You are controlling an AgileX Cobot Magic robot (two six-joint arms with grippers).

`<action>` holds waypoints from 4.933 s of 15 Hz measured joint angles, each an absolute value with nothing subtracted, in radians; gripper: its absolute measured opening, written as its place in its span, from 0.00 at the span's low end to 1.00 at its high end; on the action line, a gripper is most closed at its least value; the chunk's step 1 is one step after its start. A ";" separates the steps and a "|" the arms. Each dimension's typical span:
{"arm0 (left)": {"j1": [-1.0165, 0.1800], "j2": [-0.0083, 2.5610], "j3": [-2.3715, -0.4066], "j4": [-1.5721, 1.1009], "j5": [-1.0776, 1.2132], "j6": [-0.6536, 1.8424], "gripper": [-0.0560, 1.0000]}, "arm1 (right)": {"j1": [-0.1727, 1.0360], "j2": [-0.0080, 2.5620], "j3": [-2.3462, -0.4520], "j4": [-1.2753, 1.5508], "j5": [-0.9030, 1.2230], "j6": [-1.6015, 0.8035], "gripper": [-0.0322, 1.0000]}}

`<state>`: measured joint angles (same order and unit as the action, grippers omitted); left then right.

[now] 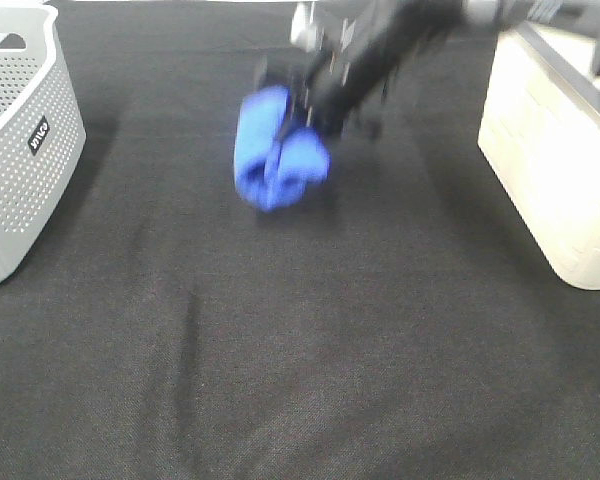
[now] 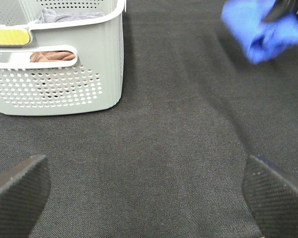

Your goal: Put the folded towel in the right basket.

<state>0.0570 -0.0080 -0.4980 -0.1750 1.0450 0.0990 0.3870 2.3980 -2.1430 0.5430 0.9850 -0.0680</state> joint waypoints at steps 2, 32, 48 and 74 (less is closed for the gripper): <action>0.057 -0.008 -0.498 -0.171 1.045 0.093 0.97 | 0.355 2.337 -2.274 0.485 1.037 -0.068 0.24; 0.057 -0.008 -0.498 -0.168 1.046 0.092 0.97 | 0.079 1.679 -1.782 0.025 1.210 0.032 0.97; 0.057 -0.008 -0.498 -0.168 1.046 0.092 0.97 | 0.079 0.008 -0.474 -0.052 1.129 0.067 0.97; 0.057 -0.008 -0.498 -0.168 1.046 0.092 0.97 | 0.079 -0.004 -0.457 -0.048 1.105 0.057 0.97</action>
<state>0.0570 -0.0080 -0.4980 -0.1680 1.0460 0.0920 0.0790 -0.0040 -0.4570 -0.0480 1.1050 0.0570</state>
